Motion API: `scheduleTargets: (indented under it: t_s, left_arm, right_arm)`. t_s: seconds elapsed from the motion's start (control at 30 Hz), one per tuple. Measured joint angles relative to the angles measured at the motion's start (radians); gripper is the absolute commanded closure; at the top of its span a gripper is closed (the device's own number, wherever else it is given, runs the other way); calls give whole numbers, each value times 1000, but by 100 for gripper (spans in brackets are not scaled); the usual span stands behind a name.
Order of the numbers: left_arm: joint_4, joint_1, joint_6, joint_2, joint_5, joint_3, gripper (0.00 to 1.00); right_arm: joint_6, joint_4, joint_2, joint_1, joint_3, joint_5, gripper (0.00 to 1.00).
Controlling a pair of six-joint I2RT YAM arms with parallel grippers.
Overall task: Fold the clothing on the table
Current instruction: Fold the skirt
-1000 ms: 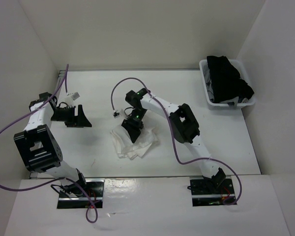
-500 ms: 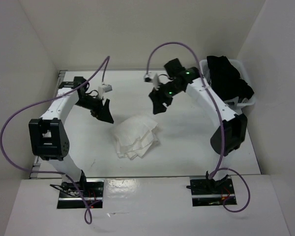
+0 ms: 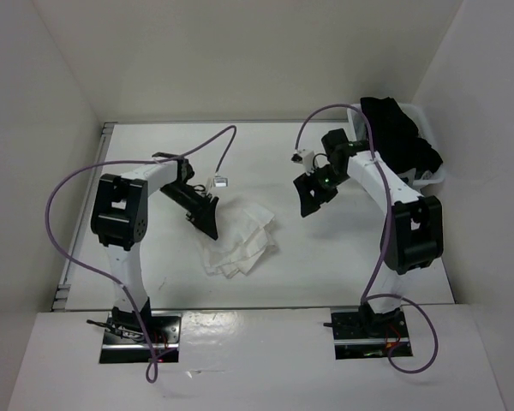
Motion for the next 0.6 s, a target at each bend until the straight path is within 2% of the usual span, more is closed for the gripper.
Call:
scheduleTargets:
  t_s: [0.2,0.37,0.5,0.6]
  left_arm:
    - [-1,-11,-1,135,8,0,25]
    - [-27,-4,-6,156,33,8,25]
    - [-50,-1,-6,156,2,69,25]
    - [-60,24,-20,134,-31,173,14]
  right_arm:
    - [1,19,-10,-68,-56,-3,28]
    - [3,50,-21,-147,-122,-18,28]
    - [2,56,-55,-209,-162,-43,27]
    - [1,58,-121,-261,-174,-63,25]
